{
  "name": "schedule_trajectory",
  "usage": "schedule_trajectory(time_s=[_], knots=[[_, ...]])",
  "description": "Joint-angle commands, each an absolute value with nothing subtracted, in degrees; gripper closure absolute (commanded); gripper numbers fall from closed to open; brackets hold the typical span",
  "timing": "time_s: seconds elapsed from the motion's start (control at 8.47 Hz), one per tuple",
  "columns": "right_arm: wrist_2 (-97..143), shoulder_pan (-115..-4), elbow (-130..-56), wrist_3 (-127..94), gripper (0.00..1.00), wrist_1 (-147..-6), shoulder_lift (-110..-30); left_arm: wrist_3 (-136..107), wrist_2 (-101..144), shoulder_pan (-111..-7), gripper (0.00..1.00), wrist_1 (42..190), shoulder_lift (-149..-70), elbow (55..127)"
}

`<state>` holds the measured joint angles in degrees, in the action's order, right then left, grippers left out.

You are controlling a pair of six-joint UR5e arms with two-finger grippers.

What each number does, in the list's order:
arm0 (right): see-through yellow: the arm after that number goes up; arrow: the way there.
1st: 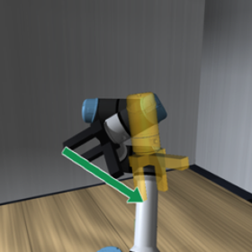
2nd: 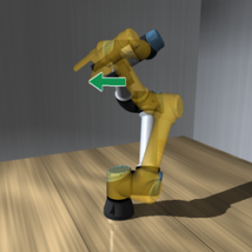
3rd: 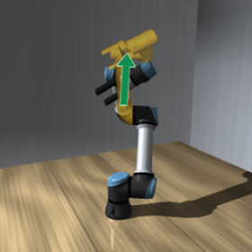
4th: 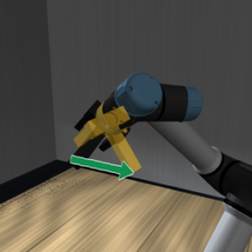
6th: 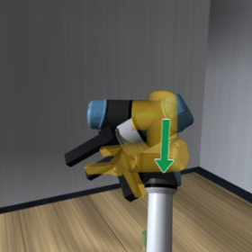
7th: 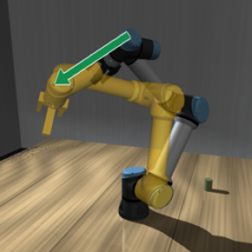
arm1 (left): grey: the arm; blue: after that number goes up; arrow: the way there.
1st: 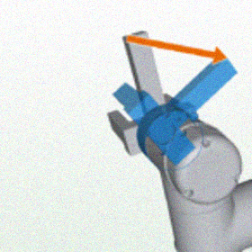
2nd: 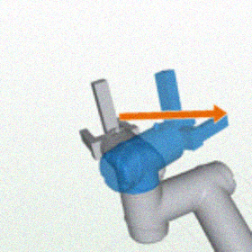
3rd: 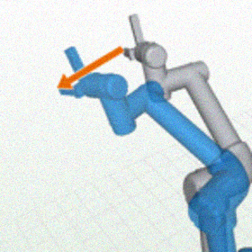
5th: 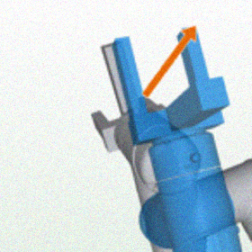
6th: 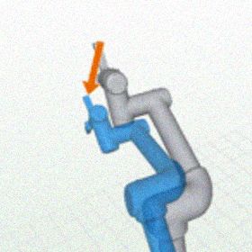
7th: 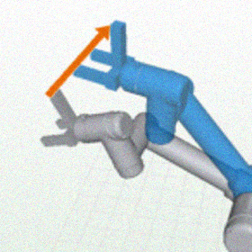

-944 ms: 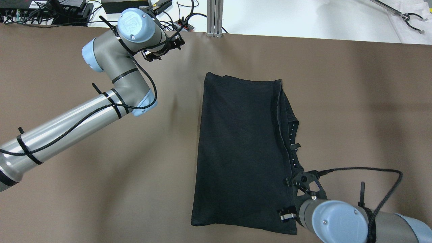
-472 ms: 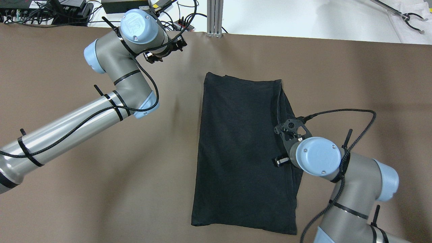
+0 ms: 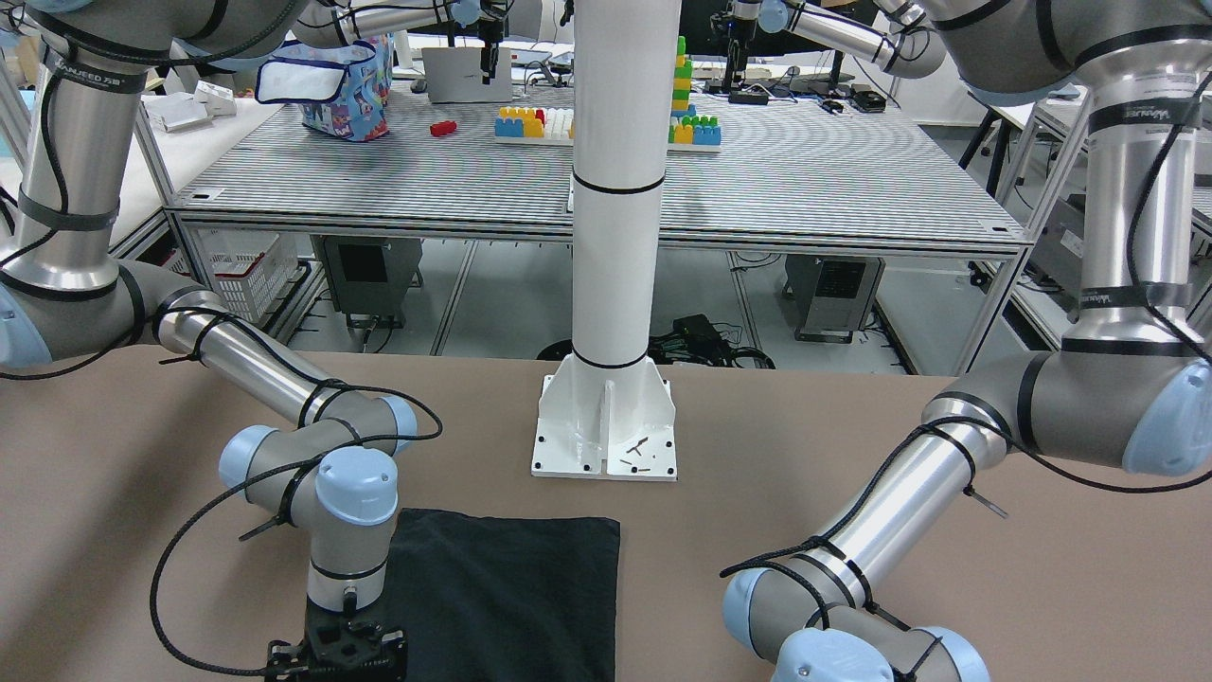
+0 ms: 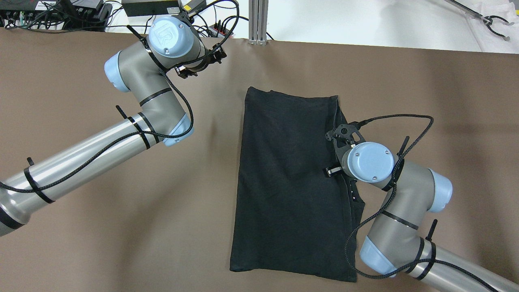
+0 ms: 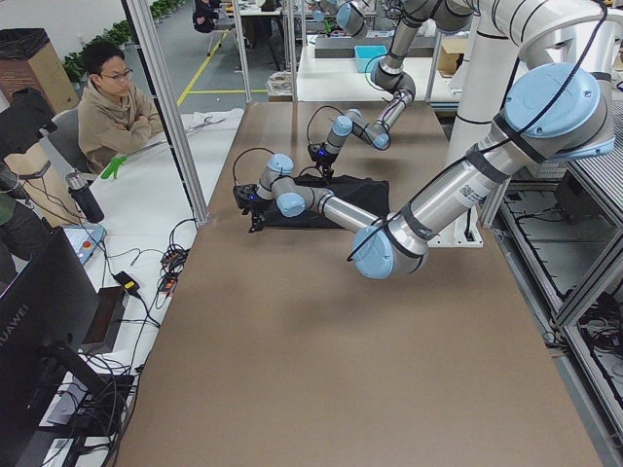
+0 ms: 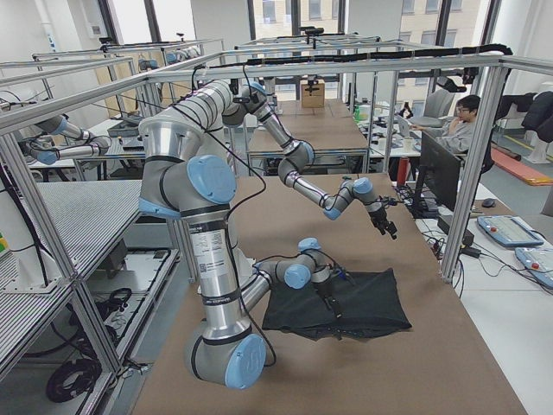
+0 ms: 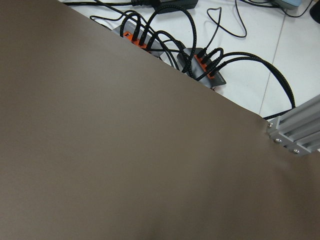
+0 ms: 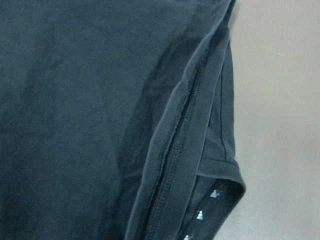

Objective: Fold clothes

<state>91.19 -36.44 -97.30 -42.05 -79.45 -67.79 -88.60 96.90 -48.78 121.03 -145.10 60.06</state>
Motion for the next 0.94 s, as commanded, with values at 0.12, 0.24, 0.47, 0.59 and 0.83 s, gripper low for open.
schedule_trajectory(time_s=[0.12,0.24,0.47,0.59,0.83], knots=[[95.1,-40.1,-95.8,-34.7,0.05,-77.5,-70.2,-88.8,96.6,-48.7,0.12,121.0,-145.1,60.0],[96.6,-40.1,-97.8,-34.6,0.05,-77.0,-71.9,-88.8,96.6,-48.7,0.12,121.0,-145.1,60.0],[99.6,-40.0,-105.6,-38.0,0.05,-81.9,-72.2,-88.8,96.6,-48.7,0.12,121.0,-145.2,60.1],[100.0,-38.8,-107.7,-48.4,0.05,-81.9,-72.5,-89.6,96.6,-48.3,0.12,120.9,-145.2,60.6],[100.0,-32.9,-115.3,-72.0,0.05,-80.1,-77.5,-90.0,95.3,-47.7,0.12,117.6,-145.2,62.9]])
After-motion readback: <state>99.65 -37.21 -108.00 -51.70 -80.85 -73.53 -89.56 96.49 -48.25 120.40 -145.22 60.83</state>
